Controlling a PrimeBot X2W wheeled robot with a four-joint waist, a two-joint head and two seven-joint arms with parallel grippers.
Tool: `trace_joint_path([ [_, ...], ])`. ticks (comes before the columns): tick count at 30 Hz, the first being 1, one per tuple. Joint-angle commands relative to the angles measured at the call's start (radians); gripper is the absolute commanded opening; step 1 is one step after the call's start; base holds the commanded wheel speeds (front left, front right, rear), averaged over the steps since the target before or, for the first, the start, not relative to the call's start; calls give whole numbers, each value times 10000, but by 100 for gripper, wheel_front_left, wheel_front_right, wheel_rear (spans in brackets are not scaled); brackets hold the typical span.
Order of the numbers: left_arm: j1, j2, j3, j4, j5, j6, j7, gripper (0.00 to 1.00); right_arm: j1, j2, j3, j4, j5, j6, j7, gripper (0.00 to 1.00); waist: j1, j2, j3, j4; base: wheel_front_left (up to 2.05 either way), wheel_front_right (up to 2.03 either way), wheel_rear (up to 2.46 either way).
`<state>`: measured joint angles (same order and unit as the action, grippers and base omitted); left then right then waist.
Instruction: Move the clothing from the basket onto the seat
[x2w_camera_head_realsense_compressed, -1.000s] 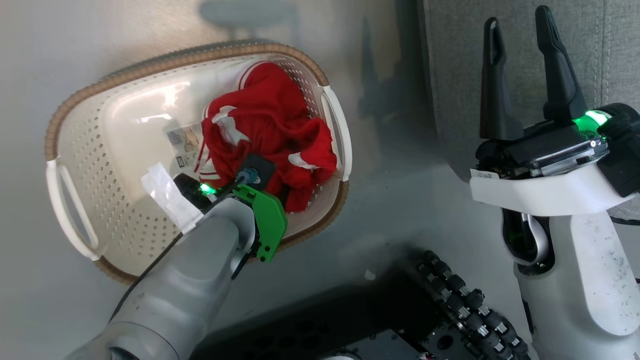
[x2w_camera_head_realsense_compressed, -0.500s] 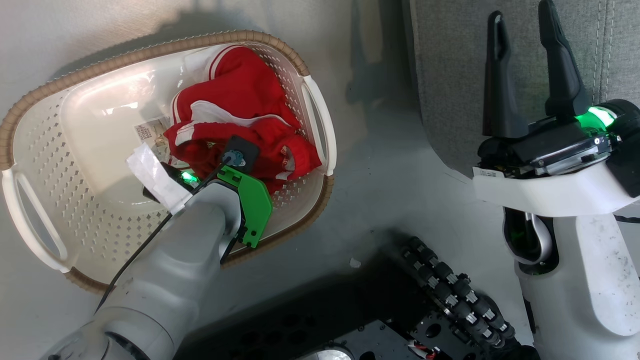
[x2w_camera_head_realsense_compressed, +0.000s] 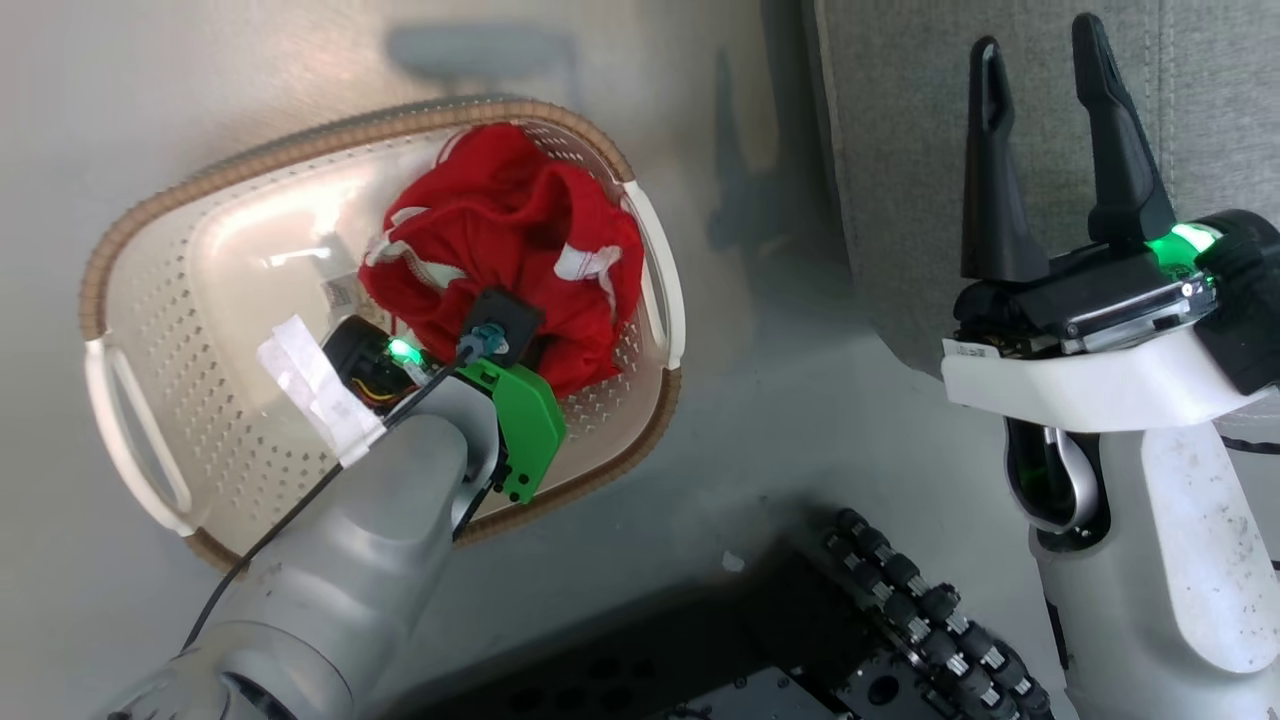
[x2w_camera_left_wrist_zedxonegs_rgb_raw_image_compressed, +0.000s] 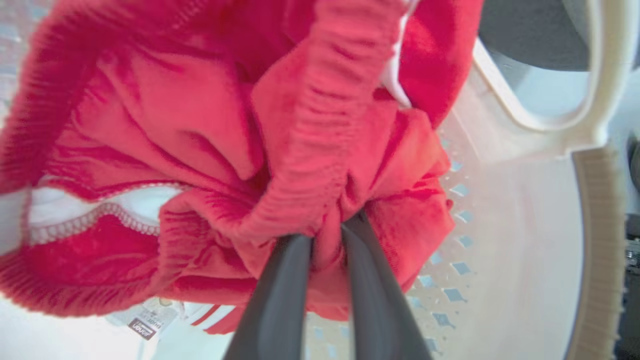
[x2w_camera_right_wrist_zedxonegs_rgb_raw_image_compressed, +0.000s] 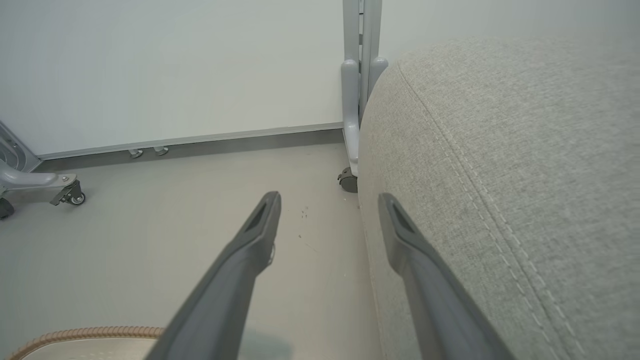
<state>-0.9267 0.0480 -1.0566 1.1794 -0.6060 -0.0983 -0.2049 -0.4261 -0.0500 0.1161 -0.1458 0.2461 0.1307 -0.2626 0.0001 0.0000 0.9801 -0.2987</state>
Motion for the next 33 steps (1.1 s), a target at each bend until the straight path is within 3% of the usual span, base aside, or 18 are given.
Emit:
trace_joint_path([
  [1, 181, 44, -13, -103, 74, -66, -177, 0, 184, -16, -43, 61, -106, 1, -30, 100, -1, 0, -707, 411, 0, 0, 0],
  [8, 482, 101, 12, -944, 288, 60, -595, 0, 635, -22, -335, 385, -508, 1, -30, 100, -1, 0, -1924, 1017, 0, 0, 0],
  [14, 1137, 496, 489, -2936, 613, 405, -602, 0, 1104, -25, -557, 742, -761, 1, -31, 100, -1, 0, -3093, 1472, 0, 0, 0],
  [24, 2717, 1259, 1646, -6191, 1114, 878, -607, 0, 1867, -71, -880, 1214, -972, 1, 6, 100, -1, 0, -5000, 2017, 0, 0, 0],
  [33, 3806, 1680, 3305, -9044, 1481, 1243, -608, 0, 2550, -108, -898, 1246, -951, 1, 391, 100, -1, 0, -6353, 2364, 0, 0, 0],
])
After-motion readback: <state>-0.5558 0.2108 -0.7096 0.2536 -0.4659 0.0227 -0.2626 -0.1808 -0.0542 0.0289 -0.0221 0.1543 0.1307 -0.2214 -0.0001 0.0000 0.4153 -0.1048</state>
